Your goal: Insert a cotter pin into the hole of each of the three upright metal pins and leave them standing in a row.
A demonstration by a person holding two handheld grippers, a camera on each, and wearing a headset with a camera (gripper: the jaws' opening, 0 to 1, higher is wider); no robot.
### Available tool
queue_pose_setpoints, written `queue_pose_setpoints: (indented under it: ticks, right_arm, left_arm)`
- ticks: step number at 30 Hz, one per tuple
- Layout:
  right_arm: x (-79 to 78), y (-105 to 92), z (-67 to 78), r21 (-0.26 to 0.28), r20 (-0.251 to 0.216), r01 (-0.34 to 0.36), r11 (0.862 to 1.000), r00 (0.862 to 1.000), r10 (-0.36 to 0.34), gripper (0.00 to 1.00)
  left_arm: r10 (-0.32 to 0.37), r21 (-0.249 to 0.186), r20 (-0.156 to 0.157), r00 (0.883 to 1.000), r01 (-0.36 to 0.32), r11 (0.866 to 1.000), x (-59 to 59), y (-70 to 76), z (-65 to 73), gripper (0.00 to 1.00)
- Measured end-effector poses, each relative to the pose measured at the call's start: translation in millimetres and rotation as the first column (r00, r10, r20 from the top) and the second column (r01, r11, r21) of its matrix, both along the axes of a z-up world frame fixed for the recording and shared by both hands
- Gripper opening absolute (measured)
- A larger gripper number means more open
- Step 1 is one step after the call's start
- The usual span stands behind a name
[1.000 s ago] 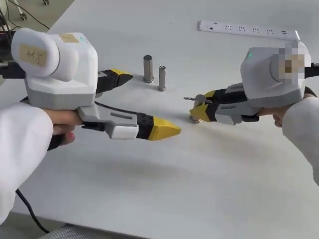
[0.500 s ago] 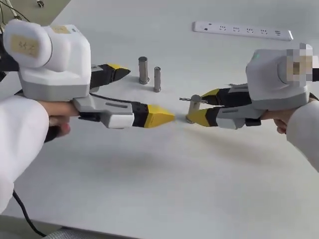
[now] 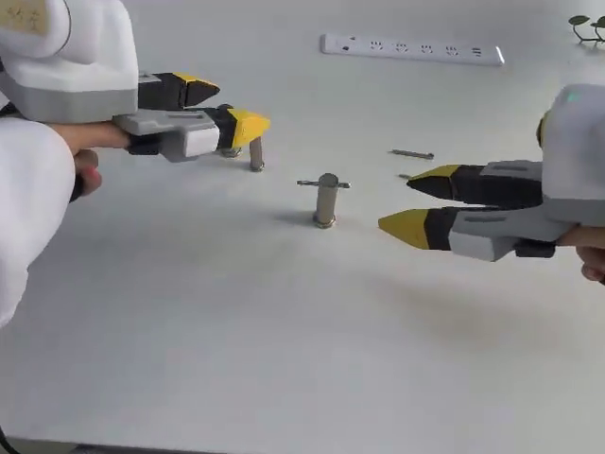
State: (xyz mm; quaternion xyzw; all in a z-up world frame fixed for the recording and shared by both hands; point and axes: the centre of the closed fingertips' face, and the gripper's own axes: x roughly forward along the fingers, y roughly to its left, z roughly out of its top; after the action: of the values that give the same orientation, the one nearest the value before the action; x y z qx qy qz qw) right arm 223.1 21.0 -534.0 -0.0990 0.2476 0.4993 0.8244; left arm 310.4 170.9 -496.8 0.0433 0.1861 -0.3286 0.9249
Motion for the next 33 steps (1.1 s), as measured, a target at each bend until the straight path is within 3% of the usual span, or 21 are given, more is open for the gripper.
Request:
queue_pose_setpoints:
  ticks: [3,7,9,10,12,13,21,22,23,29,33]
  right_arm:
    - [-7.7,-6.9,-1.4,0.005,-0.006,0.022,1.0,1.0,-0.022,0.33]
    - [-17.2,-13.7,-5.1,-0.002,-0.02,0.04,0.999,0.999,-0.04,0.33]
    - [-20.6,-17.0,-4.5,-0.001,-0.024,0.052,0.999,0.998,-0.052,0.33]
    - [-22.5,-18.4,-3.3,0.003,-0.025,0.056,0.998,0.998,-0.056,0.33]
    - [-27.0,-20.0,-3.2,0.007,-0.031,0.057,0.998,0.998,-0.056,0.34]
    - [-29.0,-20.7,-3.7,0.006,-0.034,0.057,0.998,0.998,-0.057,0.34]
    - [-41.4,-32.2,-1.8,0.004,-0.046,0.069,0.998,0.997,-0.069,0.34]
    - [-41.8,-36.8,-0.4,0.001,-0.045,0.074,0.997,0.996,-0.074,0.34]
    - [-41.6,-39.3,0.7,0.002,-0.043,0.08,0.997,0.996,-0.079,0.34]
    - [-38.5,-55.7,6.8,0.001,-0.027,0.123,0.992,0.992,-0.122,0.34]
    - [-37.8,-61.1,10.8,0.005,-0.018,0.142,0.99,0.99,-0.142,0.34]
  left_arm:
    - [-0.012,0.014,0.005,1.0,0.012,1.0,7.4,-6.9,-6.5,0.33]
    - [-0.045,0.096,-0.006,0.999,0.046,0.994,7.7,-18.0,-21.6,0.29]
    - [-0.046,0.058,-0.032,0.998,0.048,0.997,6.9,-23.0,-24.8,0.29]
    - [-0.062,0.064,-0.04,0.997,0.065,0.996,5.4,-24.6,-28.2,0.29]
    - [-0.057,0.128,-0.024,0.998,0.059,0.99,8.7,-20.1,-34.9,0.3]
    - [-0.057,0.138,-0.029,0.998,0.06,0.989,8.5,-20.4,-37.6,0.28]
    - [-0.046,0.14,-0.069,0.997,0.055,0.989,9.9,-17.2,-49.9,0.2]
    - [-0.039,0.151,-0.074,0.996,0.05,0.987,22.4,-12.6,-54.4,0.19]
    - [-0.03,0.171,-0.081,0.996,0.043,0.984,23.1,-9.7,-57.7,0.17]
    - [-0.027,0.155,-0.102,0.994,0.043,0.987,23.8,-7.2,-66.6,0.11]
    - [-0.006,0.135,-0.098,0.995,0.019,0.991,25.4,-3.0,-67.1,0.07]
